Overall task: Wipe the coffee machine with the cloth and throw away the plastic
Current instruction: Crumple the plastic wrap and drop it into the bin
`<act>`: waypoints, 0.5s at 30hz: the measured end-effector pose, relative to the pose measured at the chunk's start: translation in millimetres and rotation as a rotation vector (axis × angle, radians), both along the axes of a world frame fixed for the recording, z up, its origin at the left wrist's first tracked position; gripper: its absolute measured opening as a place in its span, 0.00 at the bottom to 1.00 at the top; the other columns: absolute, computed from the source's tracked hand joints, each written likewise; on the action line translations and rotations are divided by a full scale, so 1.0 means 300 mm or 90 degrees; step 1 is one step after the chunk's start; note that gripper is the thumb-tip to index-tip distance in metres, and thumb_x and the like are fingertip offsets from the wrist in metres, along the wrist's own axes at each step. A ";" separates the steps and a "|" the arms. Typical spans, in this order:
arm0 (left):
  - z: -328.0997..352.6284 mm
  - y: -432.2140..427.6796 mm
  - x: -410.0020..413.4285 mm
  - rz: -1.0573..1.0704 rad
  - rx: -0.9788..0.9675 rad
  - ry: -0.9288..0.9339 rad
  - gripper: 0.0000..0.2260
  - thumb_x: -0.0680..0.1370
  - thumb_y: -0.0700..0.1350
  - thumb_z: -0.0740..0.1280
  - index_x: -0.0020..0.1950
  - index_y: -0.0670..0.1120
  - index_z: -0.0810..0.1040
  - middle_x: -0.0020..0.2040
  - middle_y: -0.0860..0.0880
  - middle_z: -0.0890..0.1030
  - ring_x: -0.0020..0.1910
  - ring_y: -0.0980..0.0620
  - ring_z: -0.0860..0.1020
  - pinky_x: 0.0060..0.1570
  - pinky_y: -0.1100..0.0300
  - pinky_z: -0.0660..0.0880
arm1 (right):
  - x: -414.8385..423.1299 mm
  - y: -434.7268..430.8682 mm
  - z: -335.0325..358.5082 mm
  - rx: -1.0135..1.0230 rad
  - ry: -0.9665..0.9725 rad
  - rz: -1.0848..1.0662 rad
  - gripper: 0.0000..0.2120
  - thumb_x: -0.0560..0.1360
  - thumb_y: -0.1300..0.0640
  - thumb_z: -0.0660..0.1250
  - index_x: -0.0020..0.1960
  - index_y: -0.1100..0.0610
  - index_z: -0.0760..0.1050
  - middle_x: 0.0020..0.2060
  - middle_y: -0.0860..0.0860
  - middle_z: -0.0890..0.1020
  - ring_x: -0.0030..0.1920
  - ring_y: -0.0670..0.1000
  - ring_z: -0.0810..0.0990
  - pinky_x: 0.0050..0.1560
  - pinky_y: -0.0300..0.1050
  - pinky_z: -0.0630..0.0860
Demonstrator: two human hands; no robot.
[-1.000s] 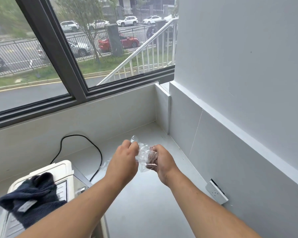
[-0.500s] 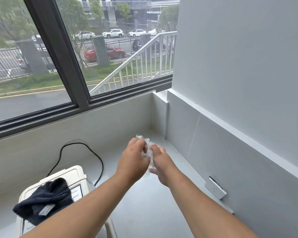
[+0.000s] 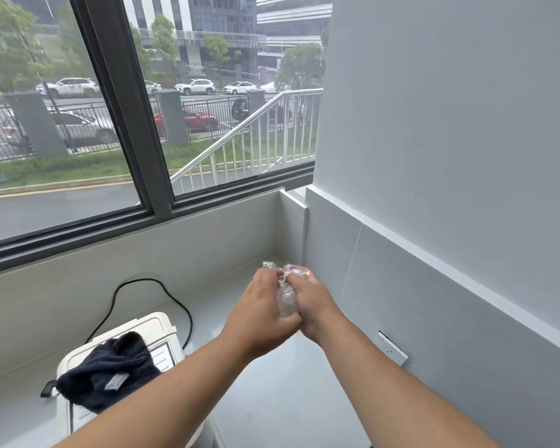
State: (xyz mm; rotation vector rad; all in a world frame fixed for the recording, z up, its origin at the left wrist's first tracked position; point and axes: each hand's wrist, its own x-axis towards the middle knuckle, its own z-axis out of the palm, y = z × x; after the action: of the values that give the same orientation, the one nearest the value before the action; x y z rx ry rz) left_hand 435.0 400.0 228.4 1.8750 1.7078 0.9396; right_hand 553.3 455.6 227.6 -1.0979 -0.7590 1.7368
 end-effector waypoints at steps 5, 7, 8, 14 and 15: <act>0.037 -0.039 -0.007 -0.018 0.114 0.089 0.35 0.69 0.61 0.68 0.75 0.55 0.67 0.72 0.57 0.67 0.74 0.54 0.62 0.74 0.52 0.67 | 0.018 -0.041 0.071 0.053 -0.024 -0.069 0.08 0.81 0.67 0.63 0.53 0.55 0.76 0.36 0.55 0.84 0.34 0.54 0.83 0.33 0.46 0.81; 0.056 -0.056 -0.012 -0.038 0.128 0.062 0.38 0.70 0.61 0.69 0.78 0.57 0.63 0.78 0.59 0.63 0.78 0.57 0.60 0.76 0.56 0.63 | 0.017 -0.062 0.100 0.061 -0.006 -0.091 0.09 0.80 0.67 0.63 0.49 0.54 0.75 0.34 0.55 0.84 0.31 0.54 0.83 0.31 0.45 0.80; 0.066 -0.066 -0.014 -0.053 0.128 0.049 0.38 0.71 0.61 0.69 0.80 0.58 0.61 0.80 0.60 0.60 0.80 0.59 0.58 0.76 0.59 0.61 | 0.016 -0.074 0.113 0.064 0.008 -0.100 0.10 0.80 0.68 0.64 0.48 0.54 0.75 0.33 0.55 0.83 0.30 0.54 0.82 0.30 0.45 0.79; 0.131 -0.136 -0.015 -0.128 0.193 0.060 0.32 0.75 0.63 0.65 0.79 0.66 0.60 0.84 0.60 0.56 0.82 0.55 0.55 0.76 0.58 0.57 | -0.023 -0.148 0.178 -0.001 0.145 -0.060 0.11 0.83 0.64 0.59 0.55 0.53 0.78 0.50 0.60 0.84 0.48 0.60 0.84 0.51 0.54 0.80; 0.139 -0.146 -0.016 -0.127 0.205 0.068 0.31 0.76 0.63 0.64 0.79 0.64 0.62 0.84 0.58 0.56 0.82 0.53 0.55 0.77 0.57 0.56 | -0.031 -0.169 0.194 -0.024 0.175 -0.017 0.12 0.85 0.59 0.57 0.59 0.55 0.79 0.52 0.59 0.85 0.50 0.59 0.85 0.54 0.52 0.81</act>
State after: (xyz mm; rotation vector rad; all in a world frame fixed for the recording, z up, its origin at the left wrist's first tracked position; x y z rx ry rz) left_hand 430.2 356.2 270.0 2.2926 1.4577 1.1016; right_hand 543.8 404.8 285.9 -0.8647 -0.5404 1.8376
